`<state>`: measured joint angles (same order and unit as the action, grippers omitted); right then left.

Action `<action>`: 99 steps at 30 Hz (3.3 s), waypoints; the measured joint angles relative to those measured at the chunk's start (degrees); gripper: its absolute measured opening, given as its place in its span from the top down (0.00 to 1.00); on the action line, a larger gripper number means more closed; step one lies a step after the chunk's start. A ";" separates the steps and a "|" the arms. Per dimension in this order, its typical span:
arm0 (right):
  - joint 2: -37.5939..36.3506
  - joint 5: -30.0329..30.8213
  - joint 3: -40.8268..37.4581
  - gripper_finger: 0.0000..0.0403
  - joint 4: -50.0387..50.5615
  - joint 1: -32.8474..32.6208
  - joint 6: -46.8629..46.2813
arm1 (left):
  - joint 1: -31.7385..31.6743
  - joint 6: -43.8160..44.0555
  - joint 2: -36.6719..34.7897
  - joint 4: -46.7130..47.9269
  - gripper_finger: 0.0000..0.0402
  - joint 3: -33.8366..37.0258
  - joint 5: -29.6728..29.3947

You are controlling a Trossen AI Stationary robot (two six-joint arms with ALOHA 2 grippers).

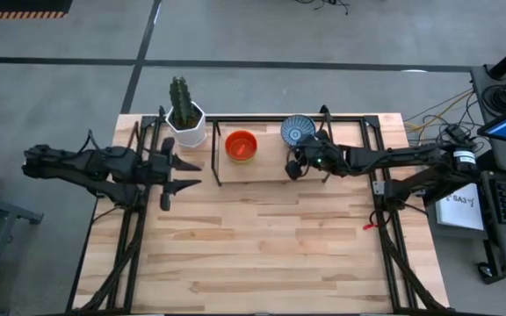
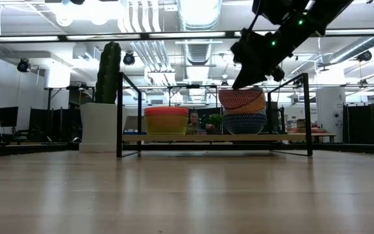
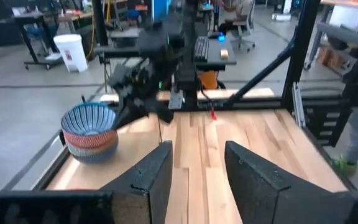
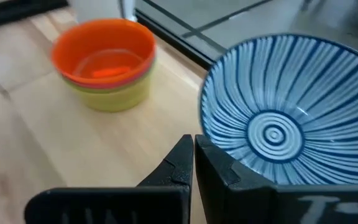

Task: Place and stack bowls onto a shelf
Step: Adjust the right pattern bowls

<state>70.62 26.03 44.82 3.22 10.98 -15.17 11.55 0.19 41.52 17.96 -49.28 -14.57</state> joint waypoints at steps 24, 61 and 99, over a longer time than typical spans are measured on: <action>-2.61 8.08 18.33 0.98 33.36 0.35 -3.10 | -0.02 -2.47 10.93 -6.50 0.68 1.38 -0.06; 19.09 -14.04 39.30 0.98 53.74 27.19 0.41 | -17.51 -9.14 48.71 -21.80 0.68 -10.08 3.28; 21.39 -25.21 38.69 0.98 50.93 25.70 2.22 | -19.32 -22.88 51.97 -30.24 0.68 -10.10 6.10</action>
<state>92.02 0.82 83.50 54.15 36.69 -12.95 -7.77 -22.69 93.49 -12.28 -59.37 -8.47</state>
